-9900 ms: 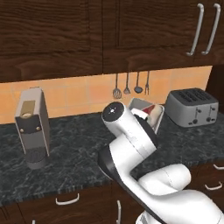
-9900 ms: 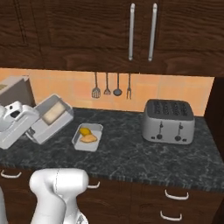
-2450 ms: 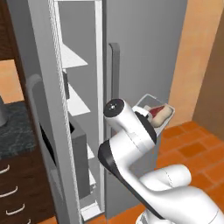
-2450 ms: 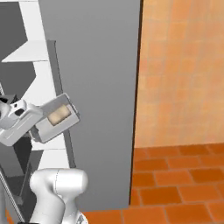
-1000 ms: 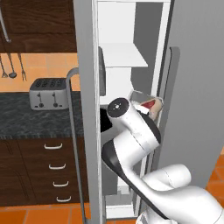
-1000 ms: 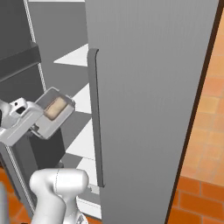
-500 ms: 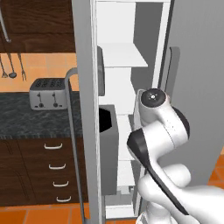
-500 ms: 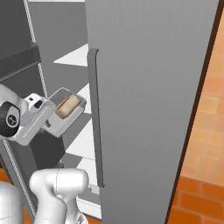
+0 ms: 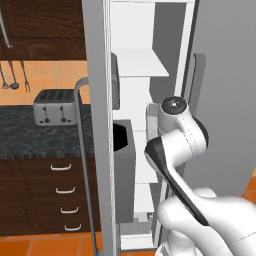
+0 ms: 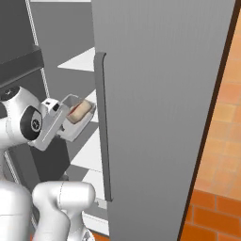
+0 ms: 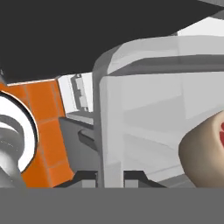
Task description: Take the meat container that has the steak and place it on the second highest rack of the freezer. Then take the vegetable container that has the lemon and potato and place it on the highest rack of the freezer.
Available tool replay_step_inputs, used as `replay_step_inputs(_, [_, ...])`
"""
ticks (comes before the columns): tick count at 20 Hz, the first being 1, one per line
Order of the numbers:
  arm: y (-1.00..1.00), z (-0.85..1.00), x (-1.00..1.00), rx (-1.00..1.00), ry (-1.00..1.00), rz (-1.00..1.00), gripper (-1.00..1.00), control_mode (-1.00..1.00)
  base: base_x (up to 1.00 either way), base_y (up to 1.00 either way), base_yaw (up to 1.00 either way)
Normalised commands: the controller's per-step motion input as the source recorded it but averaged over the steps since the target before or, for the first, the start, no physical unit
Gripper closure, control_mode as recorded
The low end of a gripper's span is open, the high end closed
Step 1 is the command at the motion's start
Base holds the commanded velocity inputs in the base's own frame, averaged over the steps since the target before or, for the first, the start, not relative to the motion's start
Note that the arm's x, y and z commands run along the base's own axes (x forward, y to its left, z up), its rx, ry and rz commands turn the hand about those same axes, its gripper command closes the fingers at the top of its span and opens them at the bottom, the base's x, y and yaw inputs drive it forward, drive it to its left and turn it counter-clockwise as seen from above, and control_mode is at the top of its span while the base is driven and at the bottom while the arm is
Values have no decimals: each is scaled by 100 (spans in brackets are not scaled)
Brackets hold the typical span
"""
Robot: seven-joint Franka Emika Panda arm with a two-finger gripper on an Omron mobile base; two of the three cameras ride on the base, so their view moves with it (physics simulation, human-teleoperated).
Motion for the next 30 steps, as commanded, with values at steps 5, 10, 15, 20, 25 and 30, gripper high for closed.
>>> replay_step_inputs(5, [11,-1,59,-7,1,19,100,-100,0,0,0])
replay_step_inputs(10, [-1,0,89,-9,0,23,100,-100,0,0,0])
replay_step_inputs(15, [-13,-1,87,-3,0,2,100,-100,0,0,0])
replay_step_inputs(20, [-31,-19,82,0,5,0,100,-100,0,0,0])
replay_step_inputs(25, [0,-42,95,-2,4,0,100,-100,0,0,0])
replay_step_inputs(30, [0,-47,77,-6,1,0,100,-100,0,0,0])
